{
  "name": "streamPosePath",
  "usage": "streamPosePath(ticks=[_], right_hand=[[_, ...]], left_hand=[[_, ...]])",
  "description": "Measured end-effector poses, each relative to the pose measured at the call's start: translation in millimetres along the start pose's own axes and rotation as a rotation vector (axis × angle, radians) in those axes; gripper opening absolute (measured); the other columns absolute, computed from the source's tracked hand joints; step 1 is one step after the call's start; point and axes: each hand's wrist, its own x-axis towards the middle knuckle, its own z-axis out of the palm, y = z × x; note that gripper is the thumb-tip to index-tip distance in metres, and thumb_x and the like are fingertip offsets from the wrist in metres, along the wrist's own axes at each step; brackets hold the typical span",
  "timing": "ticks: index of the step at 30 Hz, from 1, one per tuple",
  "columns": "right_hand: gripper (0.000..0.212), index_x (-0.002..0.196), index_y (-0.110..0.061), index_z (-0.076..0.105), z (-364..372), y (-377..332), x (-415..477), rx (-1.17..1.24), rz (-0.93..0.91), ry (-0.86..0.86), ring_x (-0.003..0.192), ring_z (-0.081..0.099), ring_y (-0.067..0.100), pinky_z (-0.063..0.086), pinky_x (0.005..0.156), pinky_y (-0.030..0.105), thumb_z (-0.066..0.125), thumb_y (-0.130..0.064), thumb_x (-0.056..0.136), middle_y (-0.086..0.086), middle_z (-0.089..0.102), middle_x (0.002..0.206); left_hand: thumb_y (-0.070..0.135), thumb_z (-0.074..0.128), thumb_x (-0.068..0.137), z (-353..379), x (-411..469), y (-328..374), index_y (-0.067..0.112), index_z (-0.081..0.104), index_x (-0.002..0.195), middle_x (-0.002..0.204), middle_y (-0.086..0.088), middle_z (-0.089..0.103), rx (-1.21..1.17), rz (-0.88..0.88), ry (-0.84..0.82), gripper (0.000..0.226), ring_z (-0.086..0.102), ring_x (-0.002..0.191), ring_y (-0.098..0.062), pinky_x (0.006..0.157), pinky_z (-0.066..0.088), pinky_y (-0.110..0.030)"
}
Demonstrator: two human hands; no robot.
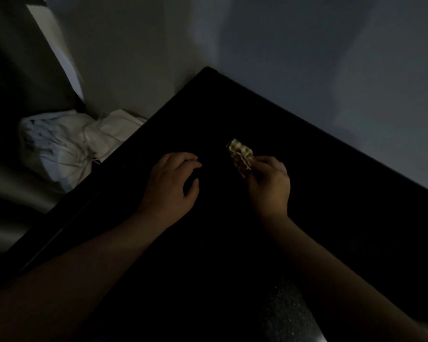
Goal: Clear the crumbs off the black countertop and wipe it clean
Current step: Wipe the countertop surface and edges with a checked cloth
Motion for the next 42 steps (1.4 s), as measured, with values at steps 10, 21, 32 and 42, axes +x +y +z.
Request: streamPosePath(ticks=[10,21,32,42], right_hand=[[0.02,0.101,-0.009,0.075,-1,-20,-37,0.046,-0.04,-0.118,0.099,0.059,0.022,0.044,0.086,0.026,0.071,-0.007,0.081,0.004,0.067,0.105],[0.021,0.101,-0.009,0.075,6,-42,-68,-0.006,0.047,-0.014,0.096,0.06,0.027,0.037,0.08,0.02,0.07,-0.007,0.081,0.006,0.067,0.106],[0.02,0.1,-0.011,0.075,-5,-54,-101,0.128,0.056,0.007,0.093,0.064,0.023,0.053,0.081,0.037,0.073,-0.007,0.08,0.001,0.067,0.102],[0.028,0.107,-0.011,0.072,11,-67,-159,0.041,0.024,0.017,0.105,0.055,0.025,0.037,0.088,0.02,0.071,-0.003,0.081,0.006,0.065,0.115]], left_hand=[[0.04,0.041,0.086,-26,-104,-16,0.019,0.064,0.117,0.116,0.002,0.058,0.082,-0.042,-0.055,0.044,0.045,0.111,-0.015,0.091,0.04,-0.042],[0.041,0.044,0.088,-21,-117,-24,0.025,0.055,0.129,0.13,0.008,0.051,0.14,-0.011,-0.062,0.045,0.042,0.121,-0.015,0.1,0.03,-0.035],[0.034,0.048,0.087,-39,-178,-24,0.02,0.059,0.125,0.119,0.0,0.057,0.08,-0.041,0.097,0.042,0.049,0.112,-0.018,0.098,0.031,-0.035],[0.038,0.046,0.085,-57,-199,-39,0.018,0.061,0.123,0.126,-0.003,0.056,0.161,-0.12,0.036,0.046,0.047,0.116,-0.022,0.097,0.035,-0.043]])
